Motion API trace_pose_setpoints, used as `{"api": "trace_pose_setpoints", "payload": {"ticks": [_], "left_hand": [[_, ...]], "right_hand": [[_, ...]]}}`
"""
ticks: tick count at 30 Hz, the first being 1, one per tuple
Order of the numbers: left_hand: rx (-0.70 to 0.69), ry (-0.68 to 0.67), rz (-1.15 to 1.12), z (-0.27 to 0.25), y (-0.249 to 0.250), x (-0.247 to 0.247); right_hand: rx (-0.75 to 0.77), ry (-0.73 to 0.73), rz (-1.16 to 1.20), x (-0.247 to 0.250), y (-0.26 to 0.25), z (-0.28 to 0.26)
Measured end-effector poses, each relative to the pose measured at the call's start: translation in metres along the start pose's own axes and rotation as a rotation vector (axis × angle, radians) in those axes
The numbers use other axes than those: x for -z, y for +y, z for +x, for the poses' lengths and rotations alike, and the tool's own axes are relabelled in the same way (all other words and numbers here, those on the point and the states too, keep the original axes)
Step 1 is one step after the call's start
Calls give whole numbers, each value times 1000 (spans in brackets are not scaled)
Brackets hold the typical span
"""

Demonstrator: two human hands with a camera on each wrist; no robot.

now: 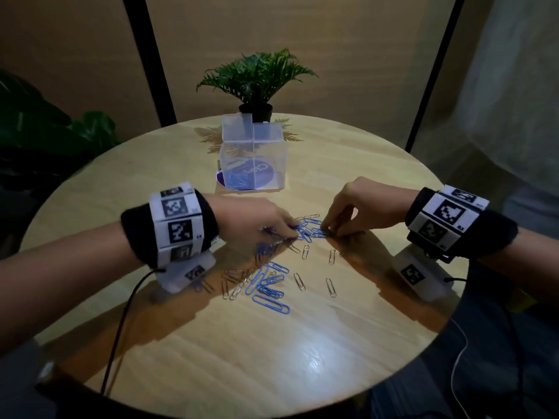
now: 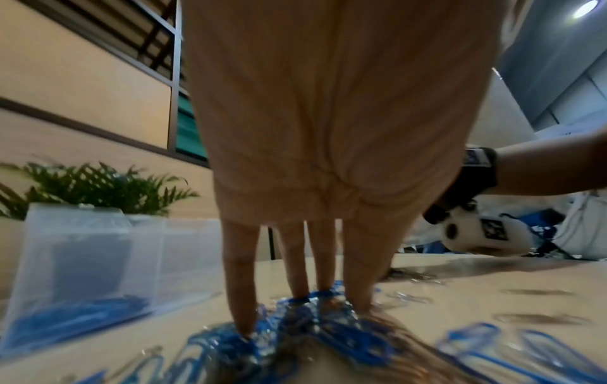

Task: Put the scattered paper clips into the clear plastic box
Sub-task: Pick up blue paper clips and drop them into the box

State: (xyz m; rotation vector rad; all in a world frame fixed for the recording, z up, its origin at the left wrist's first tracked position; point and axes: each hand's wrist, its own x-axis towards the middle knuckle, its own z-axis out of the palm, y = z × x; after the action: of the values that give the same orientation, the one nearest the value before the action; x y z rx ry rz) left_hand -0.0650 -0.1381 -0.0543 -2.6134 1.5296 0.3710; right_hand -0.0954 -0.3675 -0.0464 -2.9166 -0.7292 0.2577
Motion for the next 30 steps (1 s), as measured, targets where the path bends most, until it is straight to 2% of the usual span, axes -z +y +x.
{"api": "trace_pose_setpoints", "payload": {"ticks": [2, 5, 11, 15, 19, 27, 28, 30], "left_hand": [[3, -58, 40, -3, 4, -8], [18, -32, 32, -8, 1, -5], [80, 277, -50, 7, 10, 4], [69, 228, -86, 28, 28, 3], [43, 235, -116, 31, 37, -2], [76, 204, -115, 30, 38, -4], [93, 207, -173, 28, 34, -3], [131, 220, -325, 26, 24, -1]], "right_hand": [[-4, 45, 20, 0, 0, -1], [-25, 104, 36, -5, -4, 0], [-100, 86, -49, -14, -20, 12], [-135, 20, -13, -14, -21, 10], [-120, -5, 46, -12, -14, -1], [-23, 29, 72, -9, -9, -1], [-31, 23, 130, -6, -3, -1], [-98, 23, 442, 6, 9, -6]]}}
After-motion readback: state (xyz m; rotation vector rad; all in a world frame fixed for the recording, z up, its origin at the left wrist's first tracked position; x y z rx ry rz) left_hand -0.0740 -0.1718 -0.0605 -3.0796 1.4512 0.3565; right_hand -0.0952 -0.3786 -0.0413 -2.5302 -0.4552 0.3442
